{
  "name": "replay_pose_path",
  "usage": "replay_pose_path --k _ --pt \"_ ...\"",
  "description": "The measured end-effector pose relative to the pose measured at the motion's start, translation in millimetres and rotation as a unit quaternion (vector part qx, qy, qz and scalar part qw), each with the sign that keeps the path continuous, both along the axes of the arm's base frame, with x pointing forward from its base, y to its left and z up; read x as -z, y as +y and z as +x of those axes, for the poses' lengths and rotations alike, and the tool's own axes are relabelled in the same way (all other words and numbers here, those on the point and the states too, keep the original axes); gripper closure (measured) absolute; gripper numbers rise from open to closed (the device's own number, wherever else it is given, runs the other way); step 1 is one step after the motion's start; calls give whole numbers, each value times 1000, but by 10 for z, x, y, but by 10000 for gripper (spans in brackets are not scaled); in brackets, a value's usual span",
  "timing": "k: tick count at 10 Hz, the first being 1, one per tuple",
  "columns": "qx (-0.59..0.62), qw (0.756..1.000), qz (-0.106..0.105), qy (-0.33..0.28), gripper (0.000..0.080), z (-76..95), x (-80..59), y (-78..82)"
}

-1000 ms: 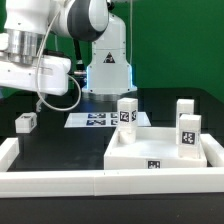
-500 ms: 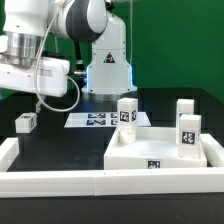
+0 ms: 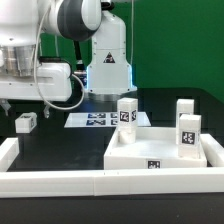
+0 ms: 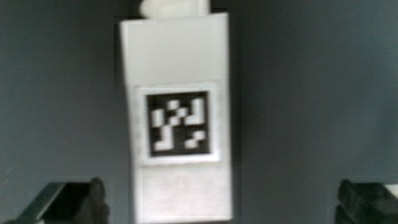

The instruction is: Assemble square table

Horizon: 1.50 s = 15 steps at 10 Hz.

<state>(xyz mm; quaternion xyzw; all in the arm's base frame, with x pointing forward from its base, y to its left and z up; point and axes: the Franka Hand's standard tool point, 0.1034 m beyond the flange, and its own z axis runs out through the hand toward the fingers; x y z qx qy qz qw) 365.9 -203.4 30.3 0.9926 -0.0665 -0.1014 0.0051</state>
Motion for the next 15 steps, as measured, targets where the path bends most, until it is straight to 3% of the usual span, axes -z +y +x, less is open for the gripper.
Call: replay_pose_path --k 6,10,14,15 --pt "5 981 39 190 150 -6 -32 -150" --pt "1 978 40 205 150 -15 14 -141" --pt "5 977 33 212 150 -131 111 -105" --pt "9 970 43 237 150 -177 98 -81"
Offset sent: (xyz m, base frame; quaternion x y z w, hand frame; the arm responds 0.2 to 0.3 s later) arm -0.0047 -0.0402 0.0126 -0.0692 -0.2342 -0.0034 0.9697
